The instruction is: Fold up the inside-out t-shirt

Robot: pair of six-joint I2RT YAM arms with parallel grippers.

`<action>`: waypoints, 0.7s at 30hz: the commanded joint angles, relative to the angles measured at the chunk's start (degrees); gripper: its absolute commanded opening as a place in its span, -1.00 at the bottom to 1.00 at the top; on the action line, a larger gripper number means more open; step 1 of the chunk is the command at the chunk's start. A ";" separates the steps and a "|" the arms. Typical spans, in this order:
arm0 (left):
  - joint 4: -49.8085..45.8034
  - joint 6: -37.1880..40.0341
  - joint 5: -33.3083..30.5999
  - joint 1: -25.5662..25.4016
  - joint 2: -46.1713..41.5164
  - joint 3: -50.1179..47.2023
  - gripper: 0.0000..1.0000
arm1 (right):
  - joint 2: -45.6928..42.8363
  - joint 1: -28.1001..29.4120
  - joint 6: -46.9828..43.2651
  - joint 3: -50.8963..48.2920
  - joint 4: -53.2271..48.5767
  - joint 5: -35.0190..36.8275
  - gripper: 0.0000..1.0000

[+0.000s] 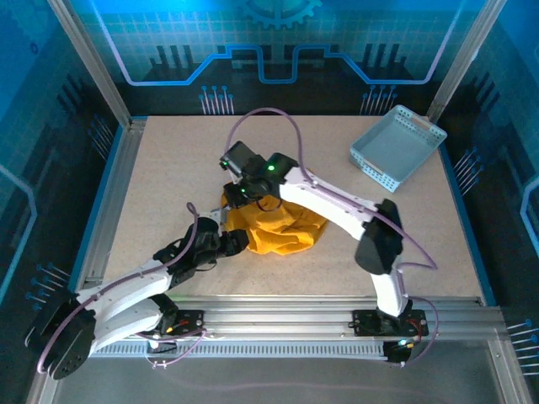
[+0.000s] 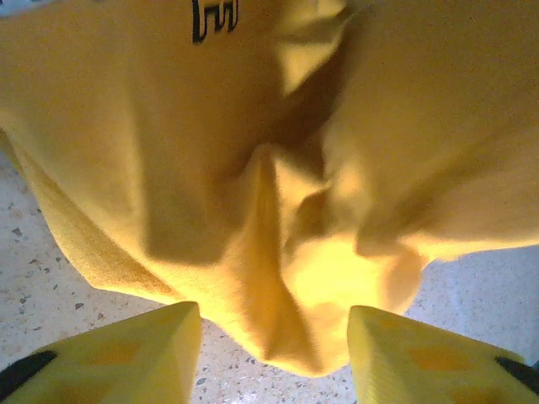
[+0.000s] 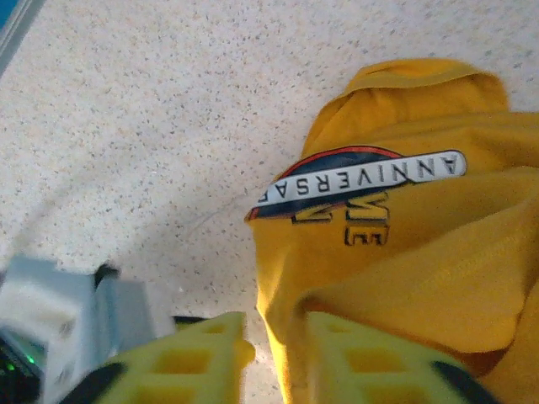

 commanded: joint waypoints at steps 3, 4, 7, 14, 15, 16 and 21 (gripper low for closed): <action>-6.19 -0.99 -4.40 -0.22 -2.98 -0.01 0.11 | 3.12 -0.64 -2.61 5.76 -9.03 4.08 -0.11; -8.35 -1.42 -5.58 -0.26 -3.08 0.79 0.13 | 0.71 -1.42 -3.33 3.29 -7.50 4.78 -0.03; -14.23 -0.96 -8.60 -0.16 -2.38 4.80 0.17 | -7.32 -5.23 -3.91 -6.39 -3.00 6.76 0.17; -20.35 5.55 -12.83 -0.18 9.97 20.28 0.35 | -16.58 -18.49 -2.35 -24.70 4.17 4.86 0.31; -20.74 7.12 -12.43 -0.16 13.38 23.19 0.39 | -16.86 -19.74 -2.18 -26.31 4.92 4.49 0.32; -21.75 8.76 -11.93 -0.18 16.90 26.52 0.42 | -17.14 -20.85 -1.76 -27.61 5.50 4.50 0.33; -28.33 12.50 -9.10 -0.11 33.63 41.30 0.39 | -19.31 -23.54 -0.02 -33.31 8.52 3.79 0.34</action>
